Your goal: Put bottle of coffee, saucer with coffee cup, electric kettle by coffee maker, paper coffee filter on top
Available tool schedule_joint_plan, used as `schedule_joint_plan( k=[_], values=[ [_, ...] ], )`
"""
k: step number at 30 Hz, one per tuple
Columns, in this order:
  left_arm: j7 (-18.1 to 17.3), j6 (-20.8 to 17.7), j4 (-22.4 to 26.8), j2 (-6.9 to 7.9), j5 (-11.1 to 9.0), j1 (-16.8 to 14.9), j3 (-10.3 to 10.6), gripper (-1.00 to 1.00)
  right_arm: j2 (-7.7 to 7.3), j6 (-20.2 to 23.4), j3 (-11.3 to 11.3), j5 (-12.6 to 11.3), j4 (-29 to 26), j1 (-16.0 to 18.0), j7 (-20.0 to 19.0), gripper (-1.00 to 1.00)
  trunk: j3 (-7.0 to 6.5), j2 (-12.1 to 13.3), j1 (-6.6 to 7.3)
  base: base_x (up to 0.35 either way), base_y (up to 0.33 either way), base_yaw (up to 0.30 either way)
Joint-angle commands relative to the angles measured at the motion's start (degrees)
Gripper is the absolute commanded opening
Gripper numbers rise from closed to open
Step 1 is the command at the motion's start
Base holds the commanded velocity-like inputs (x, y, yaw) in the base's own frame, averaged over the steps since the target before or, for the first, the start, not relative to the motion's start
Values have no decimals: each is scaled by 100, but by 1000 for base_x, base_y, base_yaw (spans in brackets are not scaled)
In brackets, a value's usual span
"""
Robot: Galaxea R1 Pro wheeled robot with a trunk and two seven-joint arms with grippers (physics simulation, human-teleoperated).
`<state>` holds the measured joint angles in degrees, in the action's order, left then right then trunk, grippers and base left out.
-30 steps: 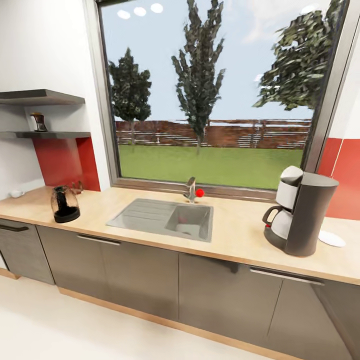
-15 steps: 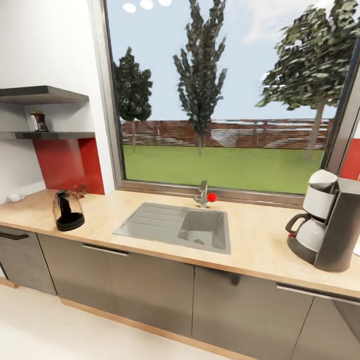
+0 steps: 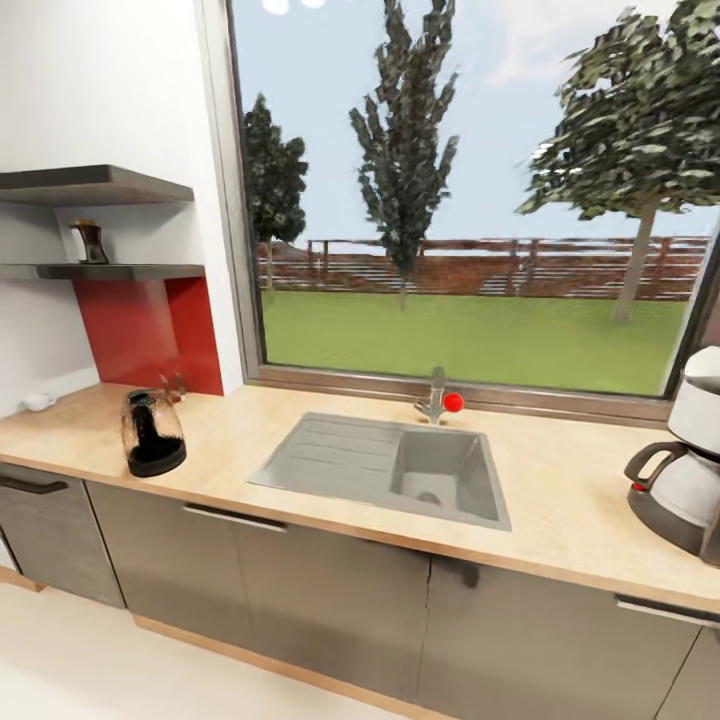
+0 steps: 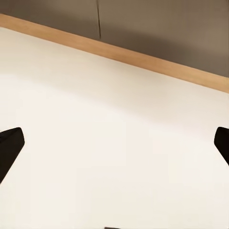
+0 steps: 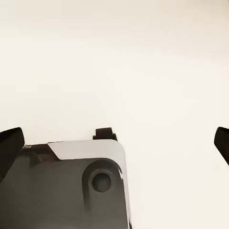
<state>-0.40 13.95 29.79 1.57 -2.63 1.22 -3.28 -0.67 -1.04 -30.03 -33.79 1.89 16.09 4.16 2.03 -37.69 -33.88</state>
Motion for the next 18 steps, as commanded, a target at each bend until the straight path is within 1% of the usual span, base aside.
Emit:
schedule_joint_plan(
  k=[1, 7, 18],
  values=[
    [-4, 10, 4, -1, -27, 1, 3, 100, 4, -11, -47, -40, 13, 8, 6, 100, 9, -8, -4, 157, 307, 0],
    [-4, 27, 1, -7, -22, 1, 3, 100, 6, -11, -47, -40, 13, 8, 6, 100, 9, -8, -4, 107, 320, 0],
    [-3, 35, -7, -8, -19, 1, 3, 100, 6, -11, -47, -40, 13, 8, 6, 100, 9, -8, -4, 16, 329, 0]
  ],
)
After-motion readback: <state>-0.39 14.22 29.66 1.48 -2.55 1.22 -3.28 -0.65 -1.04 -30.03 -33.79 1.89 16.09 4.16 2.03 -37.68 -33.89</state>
